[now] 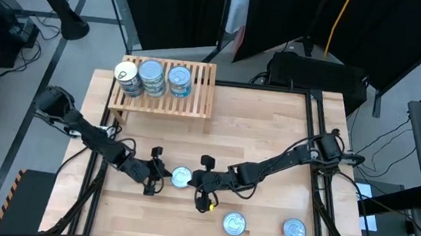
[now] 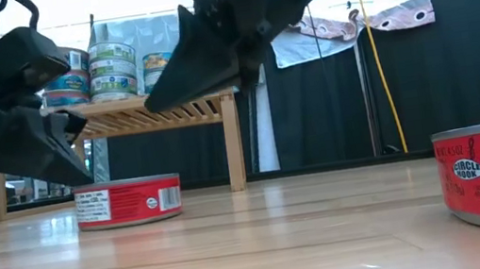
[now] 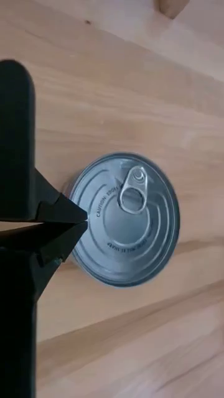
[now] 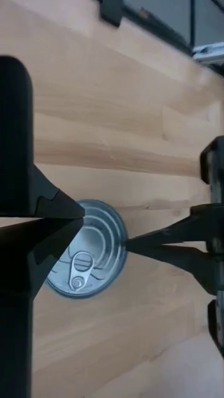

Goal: Stack canned seafood by type on shelf
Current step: Put the top left red can on the shelf

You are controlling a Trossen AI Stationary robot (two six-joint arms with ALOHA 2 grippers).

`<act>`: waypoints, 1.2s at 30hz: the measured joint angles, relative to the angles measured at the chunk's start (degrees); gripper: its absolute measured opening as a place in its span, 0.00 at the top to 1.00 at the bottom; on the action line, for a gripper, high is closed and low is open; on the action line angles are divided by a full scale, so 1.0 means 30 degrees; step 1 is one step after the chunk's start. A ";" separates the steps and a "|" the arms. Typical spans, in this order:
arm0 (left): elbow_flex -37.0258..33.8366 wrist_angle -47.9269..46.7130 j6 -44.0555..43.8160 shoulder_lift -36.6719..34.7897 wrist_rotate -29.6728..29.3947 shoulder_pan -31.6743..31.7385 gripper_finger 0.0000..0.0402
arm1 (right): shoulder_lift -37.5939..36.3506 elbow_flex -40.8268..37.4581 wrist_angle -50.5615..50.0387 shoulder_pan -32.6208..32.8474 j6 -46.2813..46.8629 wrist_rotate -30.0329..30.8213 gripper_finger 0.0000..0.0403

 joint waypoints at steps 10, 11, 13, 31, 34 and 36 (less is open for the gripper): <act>0.0034 0.0146 -0.0731 0.1038 -0.0133 -0.0017 0.99 | 0.0249 0.0001 0.0327 -0.0137 -0.0630 -0.0348 1.00; 0.0034 0.0078 -0.0736 0.1038 -0.0121 -0.0020 0.99 | 0.0249 0.0028 0.0312 -0.0137 -0.0689 -0.0348 1.00; 0.0034 -0.0065 -0.0953 0.1038 -0.0042 -0.0039 0.99 | 0.0249 0.0074 0.0355 -0.0137 -0.0791 -0.0361 1.00; -0.0098 -0.1283 -0.2570 0.1133 0.0391 -0.1044 0.99 | 0.0248 0.1521 0.0361 -0.0137 0.0266 0.0236 0.78; -0.0098 -0.1104 -0.2513 0.1140 0.0377 -0.1044 0.99 | 0.0647 0.2197 0.0328 0.0130 -0.0398 0.0162 0.67; -0.0098 -0.1088 -0.2421 0.1140 0.0334 -0.1044 0.99 | 0.1147 0.2462 0.0144 0.0463 -0.1647 0.0213 0.61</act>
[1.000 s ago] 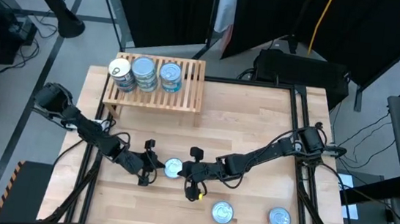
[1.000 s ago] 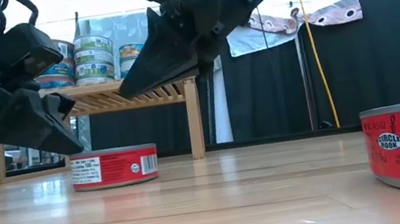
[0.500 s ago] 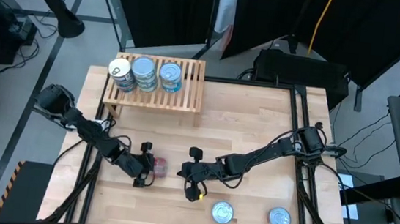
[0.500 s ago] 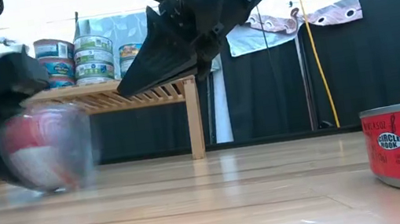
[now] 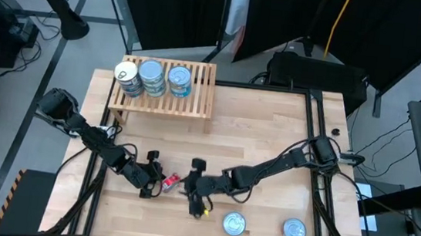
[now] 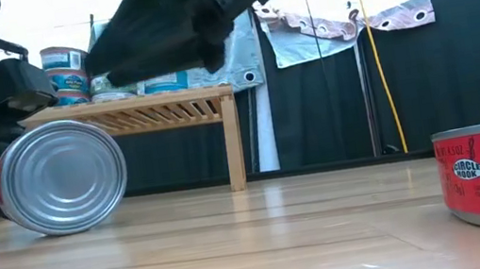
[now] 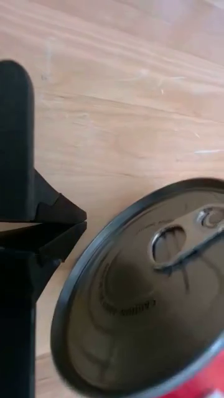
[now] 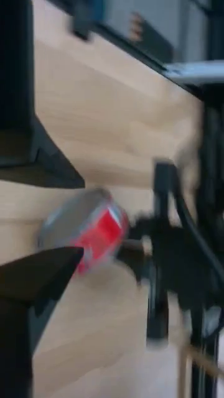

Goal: Stack canned seafood by type on shelf
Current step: Put the top left red can on the shelf

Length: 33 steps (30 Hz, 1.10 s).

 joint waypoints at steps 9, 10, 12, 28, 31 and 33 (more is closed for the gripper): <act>0.0022 0.0686 0.0760 -0.0226 -0.0172 0.0000 0.99 | 0.0824 0.0475 0.0052 -0.0729 -0.2536 0.0851 0.35; 0.0037 0.0736 0.0754 -0.0226 -0.0221 0.0000 0.99 | 0.0849 0.0475 0.0057 -0.1008 -0.2892 0.0167 0.32; 0.0093 0.0721 0.0784 -0.0255 -0.0281 0.0015 0.99 | 0.0854 0.0475 0.0179 -0.1643 -0.3501 -0.1819 0.28; 0.0211 -0.1806 0.1224 -0.4543 -0.0967 0.0015 0.99 | 0.1033 0.0472 0.0433 -0.4165 -0.7849 -0.7290 0.26; 0.0219 -0.2665 0.1213 -0.5719 -0.1014 0.0015 0.99 | 0.1040 0.0468 0.0739 -0.4436 -0.7843 -0.8845 0.26; 0.0219 -0.3240 0.1206 -0.6405 -0.1039 0.0015 0.99 | 0.1038 0.0470 0.0976 -0.4664 -0.7476 -0.9817 0.26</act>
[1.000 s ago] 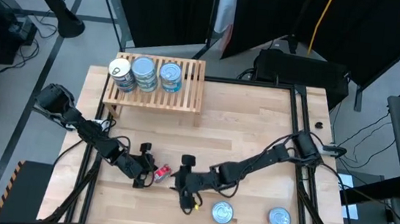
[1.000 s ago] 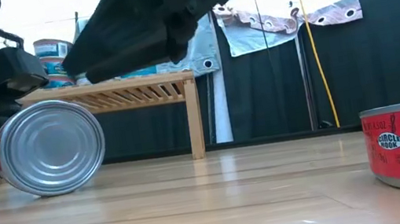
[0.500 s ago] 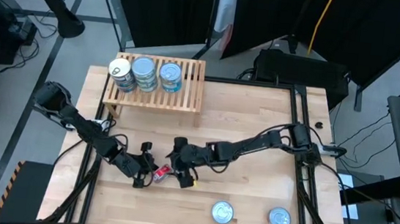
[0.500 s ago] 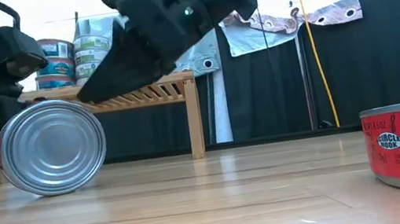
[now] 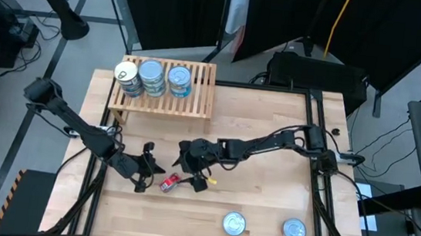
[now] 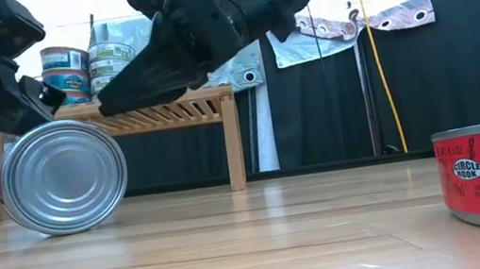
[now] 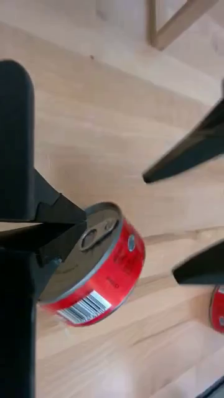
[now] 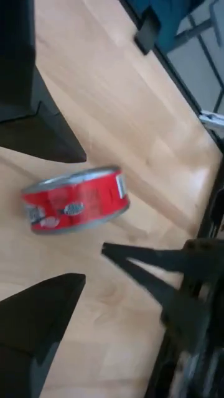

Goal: Stack canned seafood by type on shelf
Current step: Put the top left red can on the shelf

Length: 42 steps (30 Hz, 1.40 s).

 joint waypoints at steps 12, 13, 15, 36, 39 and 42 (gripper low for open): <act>0.0007 -0.1692 0.0020 -0.1801 -0.1336 0.0000 0.99 | 0.1281 -0.0002 0.1758 -0.0205 -0.0237 -0.1369 0.26; 0.0007 -0.1718 0.0022 -0.1799 -0.1451 0.0000 0.99 | 0.1497 0.0010 0.2215 -0.0207 -0.0232 -0.1381 0.26; 0.0007 -0.1756 0.0022 -0.1805 -0.1537 0.0000 0.99 | 0.1862 0.0005 0.2657 -0.0212 -0.0050 -0.1400 0.26; 0.0007 -0.1700 -0.0488 -0.1814 -0.1978 0.0003 0.99 | 0.2559 -0.0002 0.3238 -0.0066 0.0014 -0.2840 0.51; 0.0007 -0.1700 -0.0481 -0.1814 -0.1978 0.0007 0.99 | 0.2559 -0.0002 0.3194 -0.0062 0.0339 -0.2838 0.53; 0.0007 -0.1702 -0.0481 -0.1814 -0.1985 0.0007 0.99 | 0.2559 -0.0002 0.3364 -0.0015 0.0717 -0.2732 0.56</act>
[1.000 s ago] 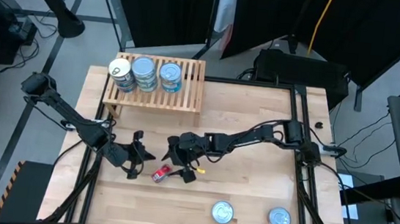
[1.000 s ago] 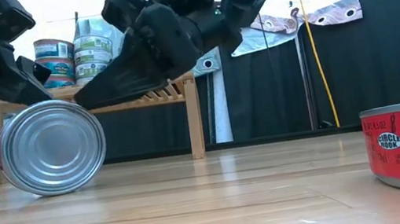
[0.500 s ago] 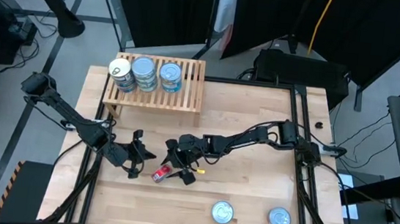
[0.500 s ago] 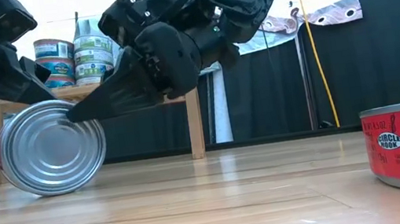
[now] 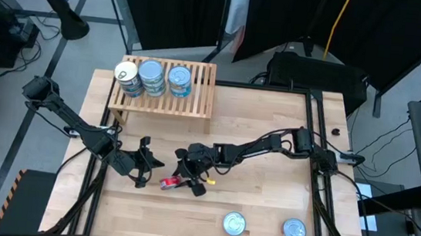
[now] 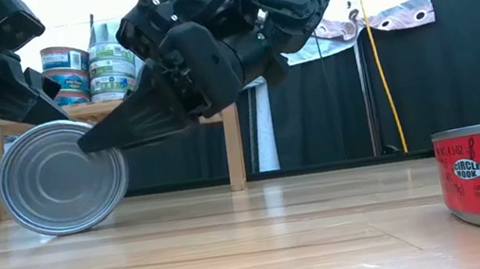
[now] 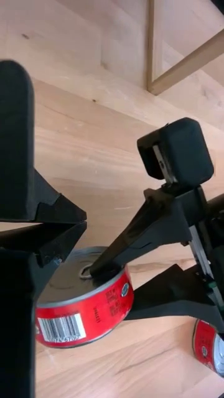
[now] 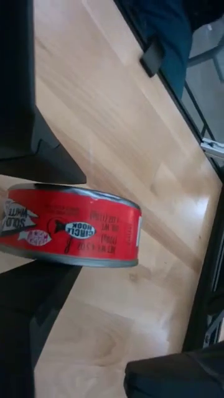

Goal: Stack canned seafood by type on shelf
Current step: Put the top left red can on the shelf

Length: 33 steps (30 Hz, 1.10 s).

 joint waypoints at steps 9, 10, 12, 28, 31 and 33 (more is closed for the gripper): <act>0.0000 0.0001 0.0058 0.0000 -0.0051 -0.0004 0.99 | 0.0000 0.0000 0.0287 0.0190 0.1311 0.1058 0.68; 0.0000 0.0001 0.0058 0.0000 -0.0051 0.0000 0.99 | 0.0000 0.0000 0.0287 0.0234 0.1285 0.1080 0.69; 0.0000 -0.0005 0.0058 0.0000 -0.0051 0.0000 0.99 | -0.0012 0.0000 0.0284 0.0325 0.1310 0.1085 0.70; 0.0000 0.0022 -0.0002 -0.0536 0.0051 -0.0505 0.99 | -0.7055 -0.0007 -0.9522 0.1574 0.0919 0.5536 0.68; 0.0000 0.0096 0.0001 -0.0546 0.0050 -0.0510 0.99 | -0.9195 0.0000 -1.1362 0.1777 -0.0628 0.9723 0.68; 0.0000 0.0130 0.0007 -0.0546 0.0021 -0.0510 0.99 | -1.0187 0.0000 -1.1894 0.1787 -0.2009 1.3360 0.68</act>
